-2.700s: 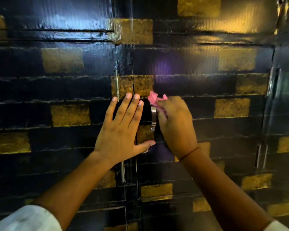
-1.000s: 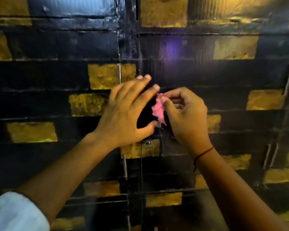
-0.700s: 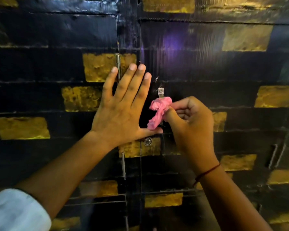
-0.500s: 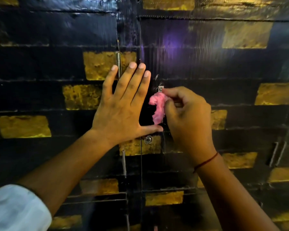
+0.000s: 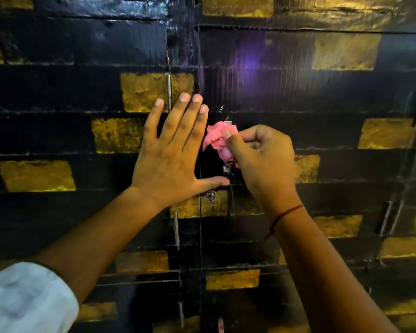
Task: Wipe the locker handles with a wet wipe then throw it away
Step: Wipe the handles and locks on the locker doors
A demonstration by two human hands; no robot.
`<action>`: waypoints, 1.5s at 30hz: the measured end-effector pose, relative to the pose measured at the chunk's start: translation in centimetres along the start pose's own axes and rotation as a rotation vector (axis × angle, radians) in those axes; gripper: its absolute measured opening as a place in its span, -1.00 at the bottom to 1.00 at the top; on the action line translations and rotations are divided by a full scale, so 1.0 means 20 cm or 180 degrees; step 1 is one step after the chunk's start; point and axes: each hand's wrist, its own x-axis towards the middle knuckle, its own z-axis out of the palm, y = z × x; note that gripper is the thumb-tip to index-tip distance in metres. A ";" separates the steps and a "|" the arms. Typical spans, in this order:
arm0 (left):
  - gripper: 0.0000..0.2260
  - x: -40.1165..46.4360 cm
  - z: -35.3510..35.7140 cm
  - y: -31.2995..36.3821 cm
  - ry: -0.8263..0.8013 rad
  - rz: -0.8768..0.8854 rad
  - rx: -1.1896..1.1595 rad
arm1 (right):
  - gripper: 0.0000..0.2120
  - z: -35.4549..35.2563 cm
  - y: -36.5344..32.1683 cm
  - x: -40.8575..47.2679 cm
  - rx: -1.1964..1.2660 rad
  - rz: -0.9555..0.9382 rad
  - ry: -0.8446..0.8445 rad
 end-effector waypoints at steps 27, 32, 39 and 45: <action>-0.09 -0.12 0.01 0.03 0.0038 -0.0023 -0.0333 | -0.83 -0.05 0.28 -0.34 -0.0833 -0.0924 -0.0050; -0.40 -0.48 -0.07 0.22 -0.0010 0.0099 -0.1525 | -0.74 -0.06 0.40 -0.60 -0.0452 -0.0787 -0.0477; -0.66 -1.01 -0.07 0.58 -0.0750 -0.0526 -0.2887 | -0.78 -0.11 0.66 -1.08 0.0582 0.0416 -0.0972; -0.79 -1.26 0.01 0.73 -0.1206 -0.0441 -0.3123 | -0.80 -0.12 0.89 -1.41 0.0853 0.1178 -0.0666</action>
